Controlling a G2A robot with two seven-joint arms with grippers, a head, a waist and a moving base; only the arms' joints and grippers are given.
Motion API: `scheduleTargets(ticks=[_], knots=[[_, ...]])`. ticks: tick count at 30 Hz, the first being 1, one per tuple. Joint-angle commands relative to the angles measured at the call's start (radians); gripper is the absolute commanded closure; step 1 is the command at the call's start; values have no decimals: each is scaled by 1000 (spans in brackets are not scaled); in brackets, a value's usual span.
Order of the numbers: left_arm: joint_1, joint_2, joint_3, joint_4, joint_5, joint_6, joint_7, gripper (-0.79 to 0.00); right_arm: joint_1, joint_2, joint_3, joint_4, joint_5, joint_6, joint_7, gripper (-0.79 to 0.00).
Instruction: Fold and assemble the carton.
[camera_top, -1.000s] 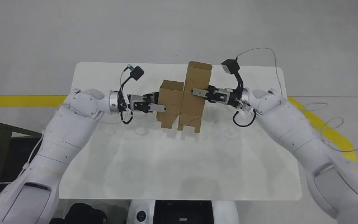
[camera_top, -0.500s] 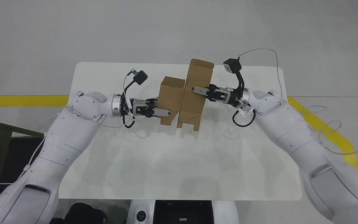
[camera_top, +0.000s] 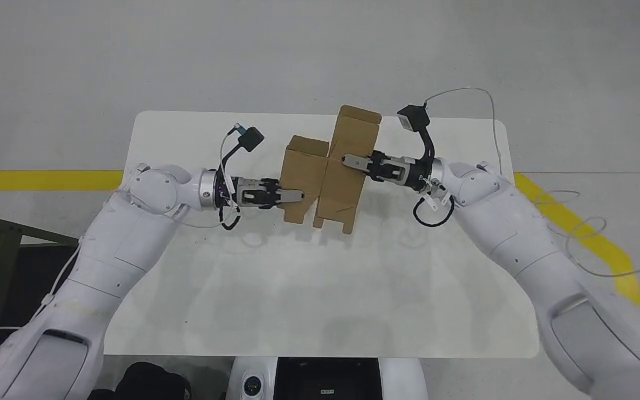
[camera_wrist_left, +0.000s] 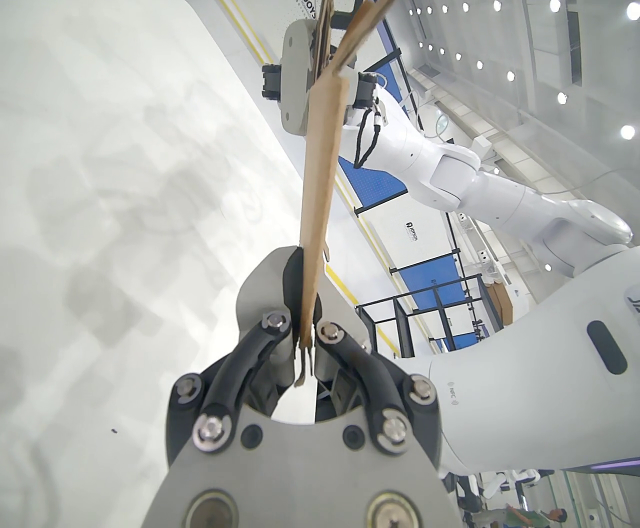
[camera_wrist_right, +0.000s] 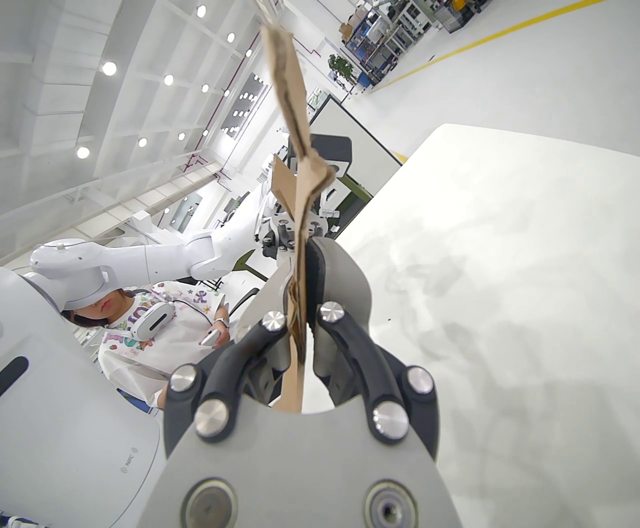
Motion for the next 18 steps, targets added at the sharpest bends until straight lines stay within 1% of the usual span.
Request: scheduleTargets(ticks=[1,5,10,13,18], knots=[[-4,1,-2,8,-8,17,-17,0,-1,0,0,3,-1,0,0,-785],[-18,2,-8,25,-15,59,-58,0,-1,5,-3,20,1,0,0,-785],[-39,10,-14,29,-25,134,-134,0,11,28,-2,41,6,40,40,-785],[-54,18,-18,24,-50,204,-204,0,23,54,0,31,-23,78,78,-785],[-75,33,-12,-1,-52,289,-289,0,18,103,-4,-14,-53,127,127,-785]])
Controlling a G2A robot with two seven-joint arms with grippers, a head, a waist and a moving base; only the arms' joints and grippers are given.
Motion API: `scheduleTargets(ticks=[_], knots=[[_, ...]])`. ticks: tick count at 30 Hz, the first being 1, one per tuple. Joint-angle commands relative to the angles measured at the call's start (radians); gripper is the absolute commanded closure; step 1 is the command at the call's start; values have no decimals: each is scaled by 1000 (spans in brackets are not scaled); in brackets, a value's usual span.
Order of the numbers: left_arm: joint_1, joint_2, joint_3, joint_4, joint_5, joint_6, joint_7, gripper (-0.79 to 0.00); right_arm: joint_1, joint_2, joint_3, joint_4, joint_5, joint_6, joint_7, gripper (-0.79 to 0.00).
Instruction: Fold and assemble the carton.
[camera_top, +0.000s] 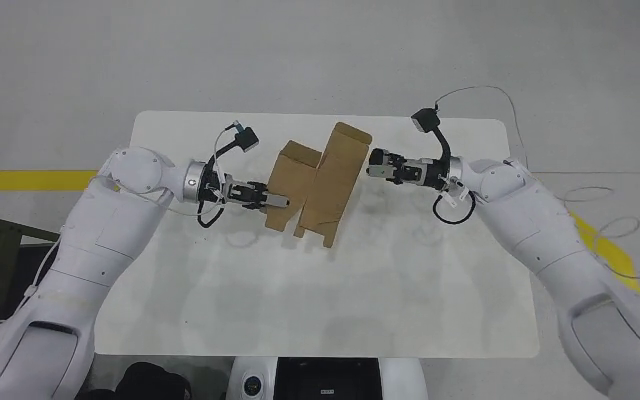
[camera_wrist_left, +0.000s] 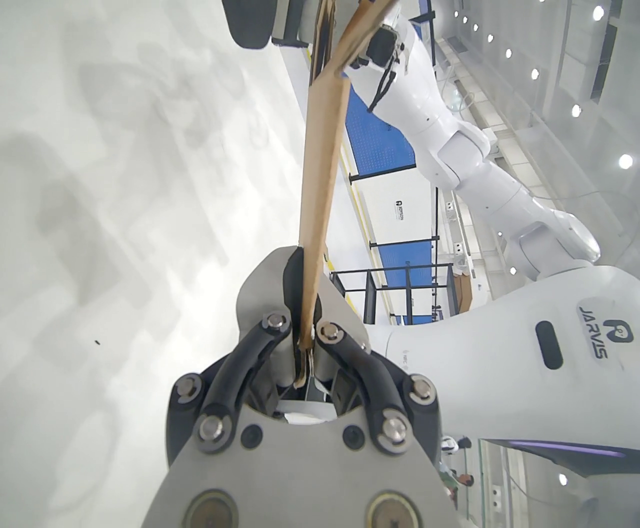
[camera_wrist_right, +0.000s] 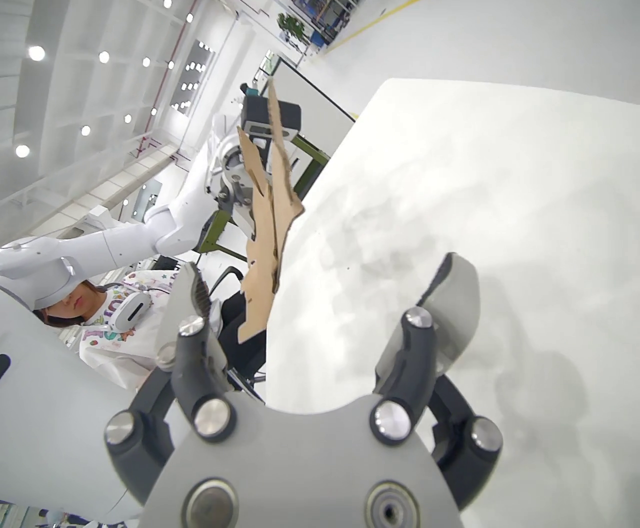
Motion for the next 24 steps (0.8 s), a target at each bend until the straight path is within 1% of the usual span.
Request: scheduleTargets(ticks=[1,5,8,14,20,22,23,24], knots=[[-9,7,8,-10,8,39,-38,0,-9,21,-5,-29,3,23,23,-785],[-21,17,42,-39,2,98,-97,0,-37,71,-15,-117,54,71,71,-785],[-22,20,74,-50,-13,108,-107,0,-60,104,-17,-169,92,85,85,-785],[-29,21,142,-75,-66,108,-107,0,-102,155,-30,-256,135,100,100,-785],[-36,19,178,-81,-97,102,-101,0,-126,188,-53,-315,160,110,110,-785],[-38,20,185,-79,-102,101,-100,0,-127,193,-62,-331,167,115,115,-785],[-40,20,190,-78,-104,100,-99,0,-127,196,-71,-342,172,119,119,-705],[-41,20,192,-77,-103,98,-98,0,-125,198,-74,-347,175,120,121,-542]])
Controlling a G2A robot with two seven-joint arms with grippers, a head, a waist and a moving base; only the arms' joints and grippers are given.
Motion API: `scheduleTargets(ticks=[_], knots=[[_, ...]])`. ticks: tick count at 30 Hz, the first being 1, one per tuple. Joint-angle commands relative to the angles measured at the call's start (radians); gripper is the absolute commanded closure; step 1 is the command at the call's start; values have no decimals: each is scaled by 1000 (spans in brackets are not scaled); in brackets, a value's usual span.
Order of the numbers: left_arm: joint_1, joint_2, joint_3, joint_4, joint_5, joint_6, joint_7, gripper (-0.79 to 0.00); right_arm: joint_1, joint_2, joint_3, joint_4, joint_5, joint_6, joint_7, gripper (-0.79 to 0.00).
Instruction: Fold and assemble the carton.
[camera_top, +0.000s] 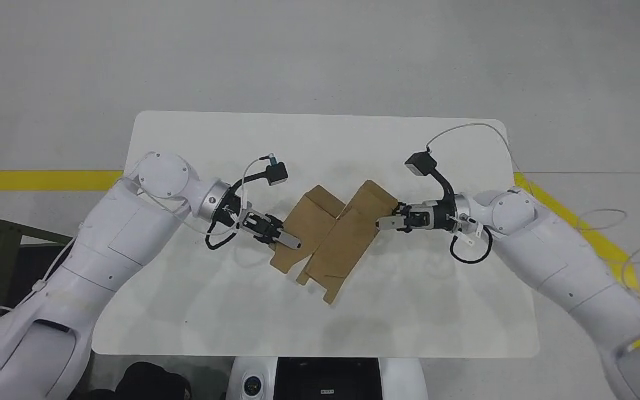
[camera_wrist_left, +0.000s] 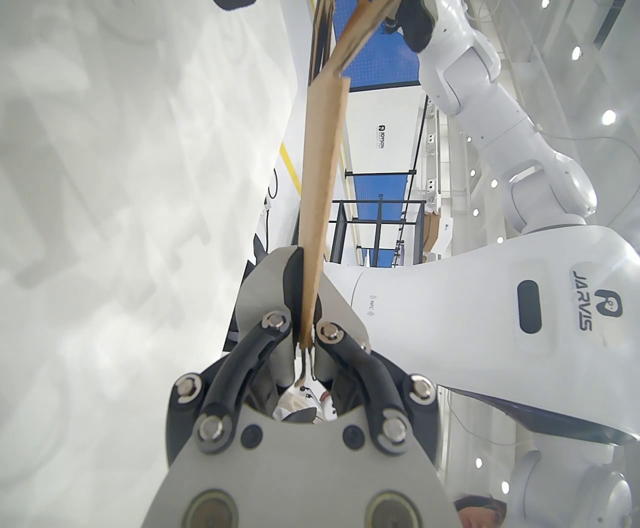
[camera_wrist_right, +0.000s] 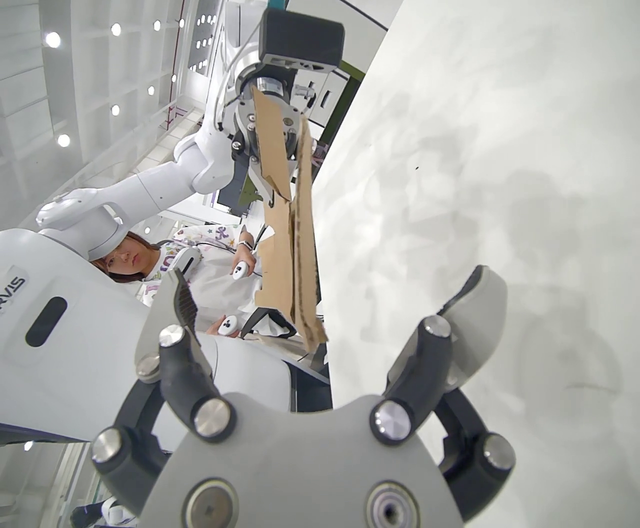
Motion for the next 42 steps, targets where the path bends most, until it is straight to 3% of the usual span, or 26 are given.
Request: scheduleTargets(ticks=[1,5,16,20,22,23,24,25,26,31,38,42], knots=[[-3,1,7,4,1,-3,3,0,3,3,-11,-13,8,4,4,-416],[-10,2,23,12,-1,-8,8,0,13,6,-37,-25,22,4,4,-311],[-27,6,57,15,-19,-15,15,0,47,-1,-102,-8,43,-11,-11,-114],[-34,7,67,16,-28,-16,16,0,61,-4,-124,1,55,-19,-19,0],[-38,8,72,19,-28,-17,17,0,67,-6,-132,4,62,-24,-24,0],[-39,8,74,20,-28,-18,18,-25,69,-6,-135,5,65,-26,-26,0],[-40,8,74,17,-36,-25,25,-311,72,-6,-139,7,67,-28,-28,0],[-38,8,73,15,-56,-31,31,-751,75,-7,-144,9,71,-31,-31,0],[-38,9,72,13,-70,-31,31,-785,77,-7,-147,11,74,-36,-36,0],[-34,13,47,20,-128,-66,66,-785,86,-7,-151,39,87,-73,-73,0],[-16,12,-13,116,-156,-188,188,-785,92,-19,-144,111,96,-150,-150,0],[1,6,-28,132,-170,-201,239,-785,92,-33,-137,151,112,-172,-172,0]])
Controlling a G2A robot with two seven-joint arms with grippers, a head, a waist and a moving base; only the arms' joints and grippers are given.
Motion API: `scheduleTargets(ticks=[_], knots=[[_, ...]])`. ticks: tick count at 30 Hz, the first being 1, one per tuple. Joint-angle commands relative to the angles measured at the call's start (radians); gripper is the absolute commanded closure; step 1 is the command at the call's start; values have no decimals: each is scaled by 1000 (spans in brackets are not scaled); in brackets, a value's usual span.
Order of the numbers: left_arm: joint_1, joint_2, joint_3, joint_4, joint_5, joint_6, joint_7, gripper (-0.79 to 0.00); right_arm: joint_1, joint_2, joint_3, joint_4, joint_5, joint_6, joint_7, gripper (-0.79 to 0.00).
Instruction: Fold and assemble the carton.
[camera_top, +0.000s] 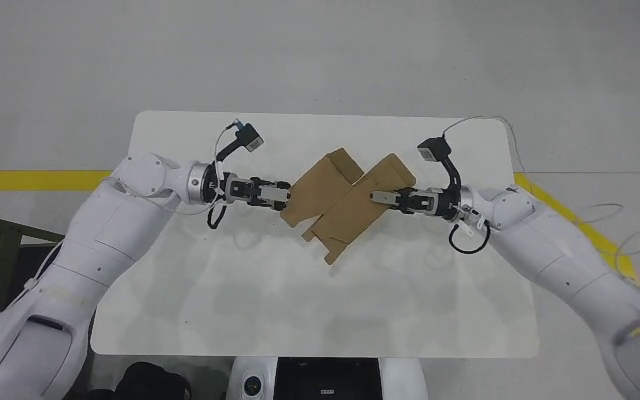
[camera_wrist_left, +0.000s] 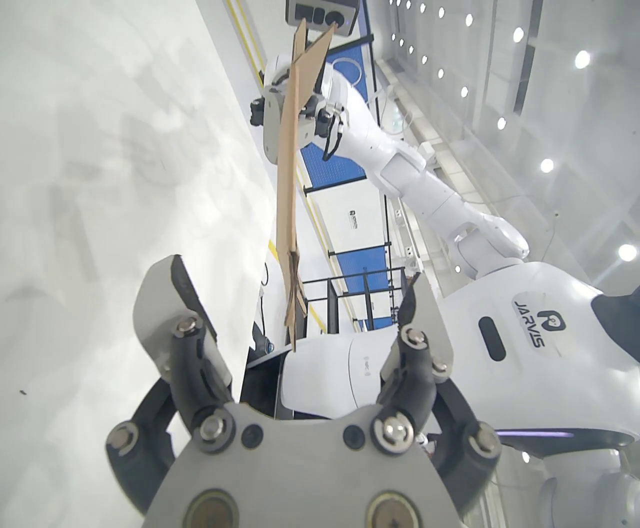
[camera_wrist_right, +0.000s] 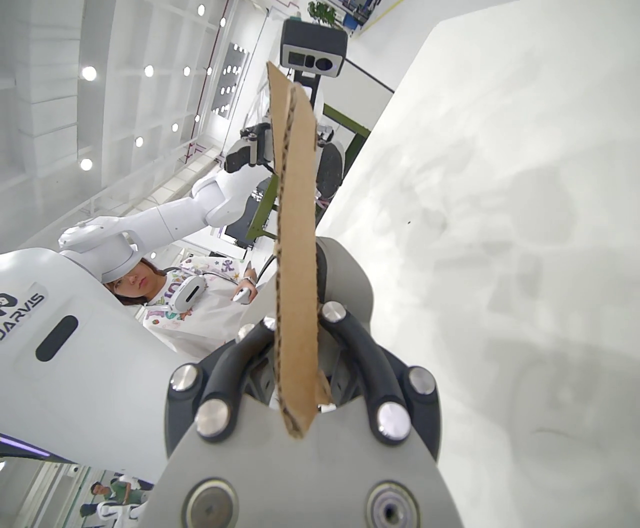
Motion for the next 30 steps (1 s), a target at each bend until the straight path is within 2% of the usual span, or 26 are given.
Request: scheduleTargets(ticks=[1,7,13,30], knots=[[12,-3,-5,-4,1,3,31,-785,0,-9,6,30,8,-9,-9,0],[49,-10,-22,-37,15,19,119,-785,-2,-47,24,101,10,-32,-32,0],[69,-14,-42,-72,29,35,154,-785,0,-85,39,154,-19,-27,-45,0],[106,-19,-118,-136,-23,92,96,-785,-11,-158,88,236,-83,-16,-31,0]])
